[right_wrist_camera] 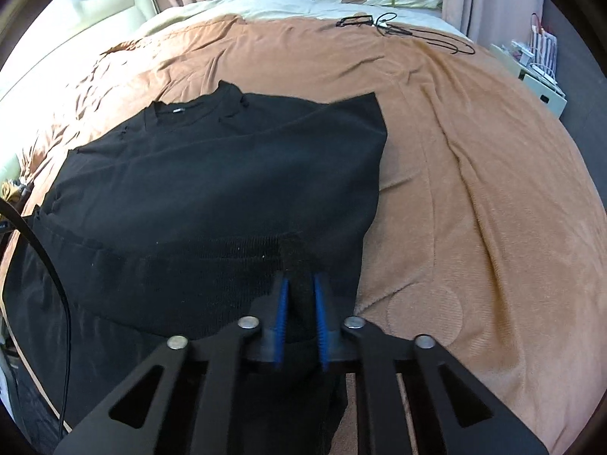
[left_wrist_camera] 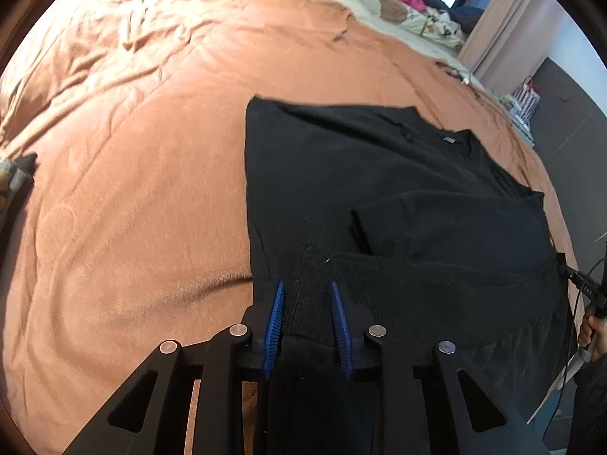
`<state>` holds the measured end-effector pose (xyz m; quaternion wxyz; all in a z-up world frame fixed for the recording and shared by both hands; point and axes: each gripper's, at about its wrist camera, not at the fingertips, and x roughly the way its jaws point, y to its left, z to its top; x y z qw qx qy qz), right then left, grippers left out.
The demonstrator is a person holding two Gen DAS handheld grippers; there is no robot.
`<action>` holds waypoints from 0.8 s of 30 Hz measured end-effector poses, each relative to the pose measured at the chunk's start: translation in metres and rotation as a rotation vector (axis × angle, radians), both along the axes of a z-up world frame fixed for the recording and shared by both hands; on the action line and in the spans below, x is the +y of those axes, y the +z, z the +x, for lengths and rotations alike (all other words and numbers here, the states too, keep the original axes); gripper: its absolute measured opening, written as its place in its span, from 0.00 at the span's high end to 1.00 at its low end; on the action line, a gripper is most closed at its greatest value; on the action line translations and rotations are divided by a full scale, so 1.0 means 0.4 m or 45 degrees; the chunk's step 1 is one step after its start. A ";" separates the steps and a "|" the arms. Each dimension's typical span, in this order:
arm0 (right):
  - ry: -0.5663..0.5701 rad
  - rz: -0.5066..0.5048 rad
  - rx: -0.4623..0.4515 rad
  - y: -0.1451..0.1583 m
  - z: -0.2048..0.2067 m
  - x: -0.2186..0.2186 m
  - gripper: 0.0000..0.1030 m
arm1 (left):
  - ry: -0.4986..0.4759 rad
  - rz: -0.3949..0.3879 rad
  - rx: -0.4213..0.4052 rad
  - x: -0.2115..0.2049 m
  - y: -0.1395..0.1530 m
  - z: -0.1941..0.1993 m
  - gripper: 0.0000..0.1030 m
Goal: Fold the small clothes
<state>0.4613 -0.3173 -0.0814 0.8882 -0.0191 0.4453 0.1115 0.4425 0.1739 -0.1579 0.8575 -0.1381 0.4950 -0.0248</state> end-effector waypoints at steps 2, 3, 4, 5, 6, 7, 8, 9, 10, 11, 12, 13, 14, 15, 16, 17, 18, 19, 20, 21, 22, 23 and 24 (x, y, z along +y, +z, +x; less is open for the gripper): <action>0.002 -0.004 -0.020 0.008 -0.012 0.001 0.95 | -0.012 0.018 -0.024 -0.003 0.015 -0.001 0.73; 0.004 -0.015 -0.032 0.013 -0.018 0.004 0.95 | -0.025 0.023 -0.031 -0.007 0.022 0.004 0.73; 0.006 -0.020 -0.039 0.016 -0.022 0.002 0.95 | -0.032 0.025 -0.024 -0.011 0.021 0.011 0.73; 0.006 -0.022 -0.046 0.019 -0.025 0.002 0.95 | -0.035 0.020 -0.009 -0.013 0.017 0.020 0.73; 0.003 -0.016 -0.052 0.021 -0.028 0.001 0.95 | -0.035 0.010 0.016 -0.014 0.008 0.033 0.73; 0.002 -0.011 -0.054 0.022 -0.030 -0.002 0.95 | -0.038 -0.001 0.032 -0.014 0.000 0.042 0.73; 0.000 -0.005 -0.054 0.023 -0.031 -0.005 0.95 | -0.041 -0.003 0.045 -0.016 -0.007 0.050 0.73; -0.002 -0.002 -0.055 0.024 -0.033 -0.008 0.95 | -0.039 0.000 0.061 -0.018 -0.016 0.059 0.73; -0.004 -0.001 -0.056 0.024 -0.035 -0.010 0.96 | -0.036 -0.007 0.077 -0.018 -0.027 0.065 0.73; -0.005 -0.001 -0.056 0.026 -0.037 -0.012 0.96 | -0.036 -0.016 0.082 -0.017 -0.032 0.067 0.74; -0.007 0.000 -0.058 0.027 -0.039 -0.014 0.96 | -0.038 -0.021 0.083 -0.017 -0.034 0.066 0.81; -0.009 0.002 -0.060 0.030 -0.040 -0.015 0.96 | -0.039 -0.006 0.092 -0.016 -0.036 0.064 0.84; -0.008 0.008 -0.064 0.033 -0.043 -0.017 0.96 | -0.035 0.008 0.102 -0.015 -0.038 0.063 0.86; -0.006 0.010 -0.067 0.037 -0.045 -0.017 0.96 | -0.031 0.004 0.109 -0.010 -0.038 0.060 0.86; -0.006 0.011 -0.069 0.040 -0.048 -0.018 0.96 | -0.025 -0.010 0.111 -0.003 -0.038 0.058 0.86; -0.007 0.012 -0.071 0.042 -0.050 -0.018 0.96 | -0.017 -0.020 0.117 0.003 -0.037 0.056 0.86; -0.009 0.011 -0.073 0.043 -0.051 -0.017 0.96 | -0.008 -0.029 0.123 0.008 -0.038 0.056 0.86; -0.010 0.009 -0.072 0.043 -0.051 -0.017 0.96 | -0.001 -0.048 0.126 0.014 -0.038 0.055 0.86; -0.012 0.006 -0.071 0.042 -0.051 -0.016 0.96 | 0.000 -0.053 0.131 0.014 -0.039 0.056 0.86; -0.012 0.001 -0.067 0.040 -0.050 -0.015 0.96 | -0.002 -0.045 0.136 0.013 -0.041 0.059 0.85; -0.012 -0.007 -0.066 0.039 -0.049 -0.014 0.96 | -0.005 -0.038 0.143 0.010 -0.046 0.062 0.84; -0.012 -0.014 -0.065 0.038 -0.048 -0.012 0.96 | -0.010 -0.032 0.159 0.008 -0.053 0.066 0.82; -0.011 -0.015 -0.060 0.036 -0.047 -0.012 0.96 | -0.012 -0.034 0.178 0.009 -0.063 0.072 0.82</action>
